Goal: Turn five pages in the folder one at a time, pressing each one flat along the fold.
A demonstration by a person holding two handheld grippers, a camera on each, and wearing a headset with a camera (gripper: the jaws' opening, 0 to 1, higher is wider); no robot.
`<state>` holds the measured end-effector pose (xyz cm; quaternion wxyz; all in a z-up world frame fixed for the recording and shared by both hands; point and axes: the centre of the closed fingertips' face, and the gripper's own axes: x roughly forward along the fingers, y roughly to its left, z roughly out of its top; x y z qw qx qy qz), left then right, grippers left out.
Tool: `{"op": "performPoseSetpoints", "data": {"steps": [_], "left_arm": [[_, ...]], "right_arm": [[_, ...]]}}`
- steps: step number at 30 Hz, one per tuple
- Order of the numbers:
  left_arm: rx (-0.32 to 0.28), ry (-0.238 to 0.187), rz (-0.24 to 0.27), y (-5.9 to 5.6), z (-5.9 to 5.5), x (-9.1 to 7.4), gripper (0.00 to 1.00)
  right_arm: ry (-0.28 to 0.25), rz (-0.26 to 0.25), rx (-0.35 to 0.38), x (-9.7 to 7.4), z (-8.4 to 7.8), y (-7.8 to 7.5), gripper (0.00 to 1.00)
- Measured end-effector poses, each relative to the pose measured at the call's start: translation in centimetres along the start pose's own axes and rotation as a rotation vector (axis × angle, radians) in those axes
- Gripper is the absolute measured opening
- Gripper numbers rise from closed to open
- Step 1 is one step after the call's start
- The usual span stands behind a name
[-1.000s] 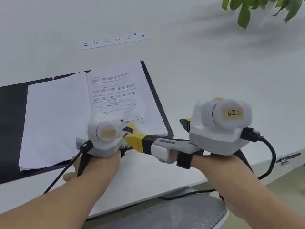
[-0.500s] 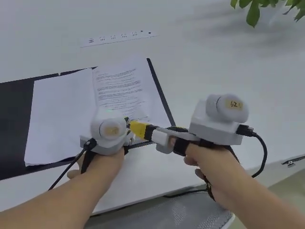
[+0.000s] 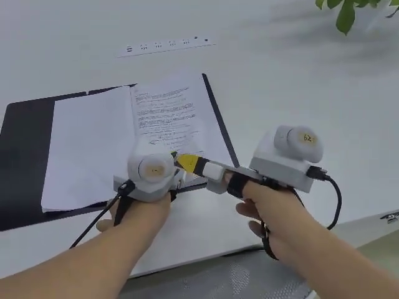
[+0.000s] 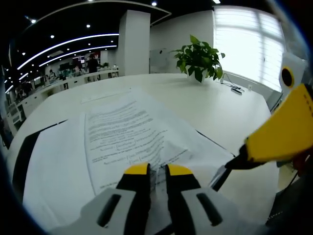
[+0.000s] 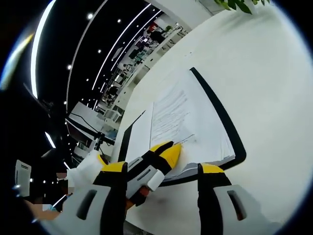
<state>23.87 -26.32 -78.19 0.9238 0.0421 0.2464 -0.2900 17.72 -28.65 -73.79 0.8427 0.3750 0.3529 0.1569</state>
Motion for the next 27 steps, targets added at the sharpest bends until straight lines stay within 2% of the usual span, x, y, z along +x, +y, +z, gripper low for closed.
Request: {"op": "performPoseSetpoints", "data": {"steps": [3, 5, 8, 10, 14, 17, 23, 27], "left_arm": [[-0.001, -0.001, 0.000, 0.0, 0.0, 0.0, 0.11], [-0.001, 0.000, -0.001, 0.0, 0.0, 0.0, 0.11], [0.000, 0.002, -0.002, 0.0, 0.0, 0.0, 0.11], [0.000, 0.001, -0.003, 0.0, 0.0, 0.0, 0.11], [-0.001, 0.005, -0.005, 0.0, 0.0, 0.0, 0.11], [-0.001, 0.006, -0.005, 0.0, 0.0, -0.1, 0.11], [0.004, 0.010, -0.005, -0.1, 0.0, -0.1, 0.11], [0.008, 0.013, -0.004, -0.1, 0.1, -0.1, 0.11]], "right_arm": [[-0.014, -0.015, 0.017, 0.3, 0.2, -0.6, 0.55], [-0.023, -0.050, 0.035, 0.4, 0.4, -1.4, 0.51], [-0.031, -0.050, 0.072, 0.4, 0.5, -1.5, 0.47], [-0.057, -0.049, 0.072, 0.5, 0.8, -1.5, 0.45], [-0.066, -0.113, 0.064, 0.5, 0.8, -2.8, 0.31], [-0.097, -0.128, 0.101, 0.4, 1.3, -3.3, 0.25], [-0.124, -0.185, 0.091, 0.4, 1.6, -4.6, 0.02], [-0.140, -0.200, 0.093, 0.4, 1.5, -4.9, 0.00]]}}
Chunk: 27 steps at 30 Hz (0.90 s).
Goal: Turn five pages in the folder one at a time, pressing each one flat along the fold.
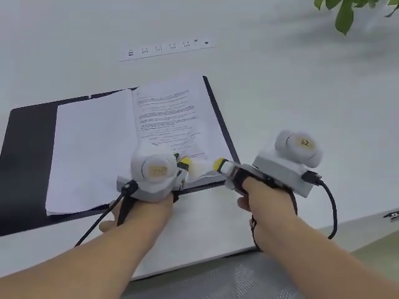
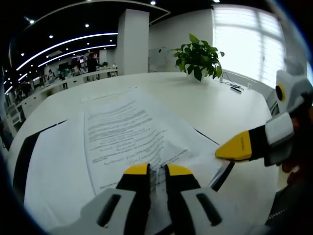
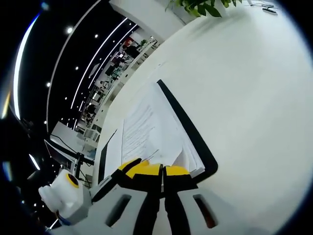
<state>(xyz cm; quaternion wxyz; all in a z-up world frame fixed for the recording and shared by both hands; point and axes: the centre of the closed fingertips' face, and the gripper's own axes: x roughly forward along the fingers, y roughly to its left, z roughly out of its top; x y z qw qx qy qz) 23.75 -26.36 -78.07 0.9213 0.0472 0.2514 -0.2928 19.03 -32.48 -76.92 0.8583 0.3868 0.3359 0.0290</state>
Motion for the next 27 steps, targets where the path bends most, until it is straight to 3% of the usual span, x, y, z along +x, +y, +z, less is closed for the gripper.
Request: {"op": "performPoseSetpoints", "data": {"steps": [5, 8, 10, 13, 16, 27], "left_arm": [[-0.006, 0.018, -0.012, -0.1, 0.1, 0.0, 0.13], [-0.003, 0.047, -0.030, -0.5, 0.2, -0.4, 0.21], [-0.013, 0.050, -0.012, 0.1, 0.2, -1.1, 0.27], [0.018, 0.052, -0.005, 0.8, 0.4, -2.4, 0.28], [0.043, 0.015, 0.001, 1.6, 1.4, -3.8, 0.31], [0.052, -0.073, 0.040, 3.9, 4.6, -8.5, 0.31]], "right_arm": [[-0.034, 0.020, -0.002, -0.6, 0.5, 0.8, 0.00], [-0.054, 0.042, 0.001, -0.9, 1.0, 1.5, 0.00], [-0.072, 0.068, 0.013, -1.2, 1.3, 2.3, 0.00], [-0.086, 0.090, 0.007, -1.8, 1.3, 3.4, 0.00], [-0.102, 0.115, 0.012, -2.4, 1.7, 4.6, 0.00], [-0.139, 0.200, -0.026, -3.4, 1.9, 9.6, 0.00]]}}
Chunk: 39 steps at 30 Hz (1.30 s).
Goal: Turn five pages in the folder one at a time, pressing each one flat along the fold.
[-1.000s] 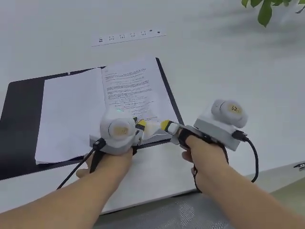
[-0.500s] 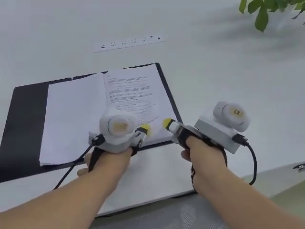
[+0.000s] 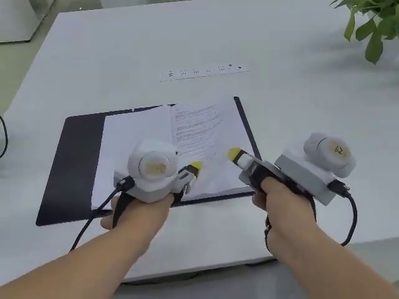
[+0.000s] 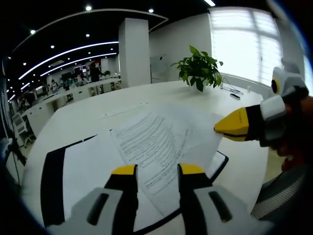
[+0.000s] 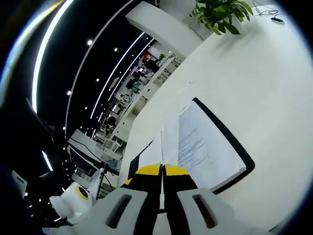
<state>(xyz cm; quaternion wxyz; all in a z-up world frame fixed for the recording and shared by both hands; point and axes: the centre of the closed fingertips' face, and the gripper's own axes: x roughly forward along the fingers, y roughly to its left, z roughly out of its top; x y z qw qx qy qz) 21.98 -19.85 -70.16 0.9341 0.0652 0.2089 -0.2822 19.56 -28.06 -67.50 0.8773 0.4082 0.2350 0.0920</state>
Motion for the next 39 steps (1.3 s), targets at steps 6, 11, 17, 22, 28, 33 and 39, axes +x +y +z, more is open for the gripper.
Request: {"op": "performPoseSetpoints", "data": {"steps": [6, 11, 17, 22, 28, 33, 39], "left_arm": [[-0.005, -0.045, 0.029, 1.9, 1.5, -2.2, 0.31], [-0.007, -0.071, 0.064, 4.3, 2.1, -3.9, 0.31], [-0.018, -0.092, 0.114, 7.3, 2.3, -6.2, 0.31], [-0.038, -0.102, 0.166, 10.2, 1.8, -8.2, 0.31], [-0.061, -0.103, 0.223, 13.1, 1.0, -10.2, 0.31], [-0.083, -0.112, 0.264, 14.9, 0.5, -11.6, 0.31], [-0.101, -0.111, 0.299, 16.2, -0.1, -12.8, 0.30]], "right_arm": [[0.005, 0.051, -0.045, 0.6, -0.5, 3.2, 0.00], [0.019, 0.089, -0.068, 1.5, -1.5, 5.8, 0.00], [0.045, 0.131, -0.094, 2.6, -3.1, 8.7, 0.00], [0.075, 0.158, -0.125, 3.9, -4.8, 10.7, 0.00], [0.126, 0.183, -0.157, 5.2, -7.1, 12.6, 0.00], [0.162, 0.190, -0.182, 6.3, -8.6, 13.3, 0.00], [0.212, 0.190, -0.213, 7.4, -10.7, 13.5, 0.00]]}}
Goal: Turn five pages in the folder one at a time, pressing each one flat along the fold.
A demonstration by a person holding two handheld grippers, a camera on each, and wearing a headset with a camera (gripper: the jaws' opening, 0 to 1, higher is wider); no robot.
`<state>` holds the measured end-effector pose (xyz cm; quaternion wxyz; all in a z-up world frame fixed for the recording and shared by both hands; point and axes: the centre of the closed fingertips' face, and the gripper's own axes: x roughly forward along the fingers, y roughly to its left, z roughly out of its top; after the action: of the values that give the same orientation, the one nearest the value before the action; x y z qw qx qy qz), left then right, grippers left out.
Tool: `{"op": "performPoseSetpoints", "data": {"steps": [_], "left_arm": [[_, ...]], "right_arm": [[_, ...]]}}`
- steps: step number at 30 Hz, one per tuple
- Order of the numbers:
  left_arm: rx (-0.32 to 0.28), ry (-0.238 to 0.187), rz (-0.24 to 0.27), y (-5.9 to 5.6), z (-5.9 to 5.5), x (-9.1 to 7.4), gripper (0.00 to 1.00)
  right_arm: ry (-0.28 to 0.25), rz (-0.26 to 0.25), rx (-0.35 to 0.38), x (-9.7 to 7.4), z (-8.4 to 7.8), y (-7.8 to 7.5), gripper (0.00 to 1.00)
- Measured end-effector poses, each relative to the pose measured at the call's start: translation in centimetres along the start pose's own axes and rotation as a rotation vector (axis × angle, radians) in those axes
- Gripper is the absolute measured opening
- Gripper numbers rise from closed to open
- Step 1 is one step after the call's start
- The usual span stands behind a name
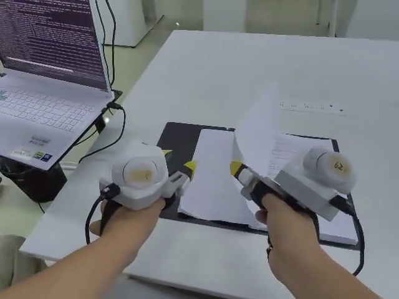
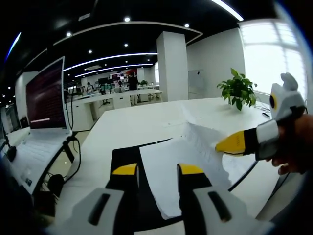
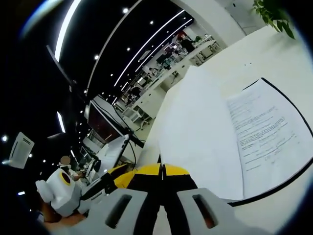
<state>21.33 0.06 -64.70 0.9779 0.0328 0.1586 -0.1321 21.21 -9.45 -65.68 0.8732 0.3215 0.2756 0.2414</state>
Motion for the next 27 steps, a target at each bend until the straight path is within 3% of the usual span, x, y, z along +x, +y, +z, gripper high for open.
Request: {"op": "performPoseSetpoints", "data": {"steps": [14, 27], "left_arm": [[-0.032, 0.018, 0.048, 2.4, -1.5, -0.8, 0.30], [-0.063, 0.061, 0.052, 2.8, -3.5, -1.1, 0.29]], "right_arm": [[0.156, -0.002, -0.065, 3.3, -5.7, 0.4, 0.00], [0.262, -0.059, -0.131, 5.7, -10.4, -1.3, 0.00]]}}
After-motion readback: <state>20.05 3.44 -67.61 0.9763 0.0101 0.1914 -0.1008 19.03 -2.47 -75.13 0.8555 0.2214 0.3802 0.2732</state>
